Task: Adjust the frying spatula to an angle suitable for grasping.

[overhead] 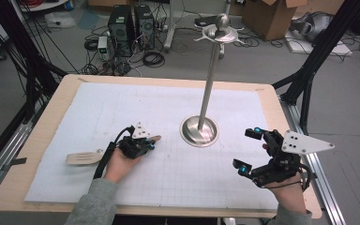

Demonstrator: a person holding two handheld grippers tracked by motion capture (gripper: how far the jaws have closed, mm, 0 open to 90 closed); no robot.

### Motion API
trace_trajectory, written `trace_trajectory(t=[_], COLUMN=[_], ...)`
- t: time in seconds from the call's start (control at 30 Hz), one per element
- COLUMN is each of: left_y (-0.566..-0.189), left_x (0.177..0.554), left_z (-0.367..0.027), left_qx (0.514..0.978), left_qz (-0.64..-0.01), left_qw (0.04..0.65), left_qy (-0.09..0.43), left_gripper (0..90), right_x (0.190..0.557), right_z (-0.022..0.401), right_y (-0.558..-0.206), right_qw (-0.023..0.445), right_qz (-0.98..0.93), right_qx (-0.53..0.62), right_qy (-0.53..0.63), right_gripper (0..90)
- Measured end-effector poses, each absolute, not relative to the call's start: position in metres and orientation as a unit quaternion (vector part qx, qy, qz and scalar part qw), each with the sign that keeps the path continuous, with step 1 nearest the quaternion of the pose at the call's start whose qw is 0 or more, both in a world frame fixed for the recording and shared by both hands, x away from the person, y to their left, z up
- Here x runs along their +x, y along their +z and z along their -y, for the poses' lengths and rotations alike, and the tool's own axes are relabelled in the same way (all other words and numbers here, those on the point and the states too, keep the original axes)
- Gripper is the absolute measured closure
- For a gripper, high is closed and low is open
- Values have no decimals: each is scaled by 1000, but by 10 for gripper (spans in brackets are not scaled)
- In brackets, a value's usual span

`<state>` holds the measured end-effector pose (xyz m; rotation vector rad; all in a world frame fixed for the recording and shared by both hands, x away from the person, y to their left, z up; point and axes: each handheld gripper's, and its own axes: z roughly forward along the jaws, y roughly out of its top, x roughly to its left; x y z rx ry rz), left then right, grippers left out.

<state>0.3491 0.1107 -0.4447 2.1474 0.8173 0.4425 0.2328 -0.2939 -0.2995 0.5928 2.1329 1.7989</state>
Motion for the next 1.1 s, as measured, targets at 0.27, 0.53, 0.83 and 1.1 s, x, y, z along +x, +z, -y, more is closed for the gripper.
trace_trajectory(t=[0.27,0.53,0.83,1.1], left_y=[-447,-446,-445,-443], left_x=[359,369,377,376], left_z=[-117,-130,-148,-150], left_qx=[826,815,808,804], left_qz=[-355,-387,-411,-417], left_qw=[393,379,359,363], left_qy=[193,208,223,220], left_gripper=[899,899,899,899], right_x=[231,231,230,231], right_z=[296,297,296,297], right_y=[-300,-300,-300,-302], right_qw=[145,145,143,144], right_qz=[-738,-738,-739,-740], right_qx=[208,208,206,208], right_qy=[626,625,625,624], right_gripper=[8,7,7,7])
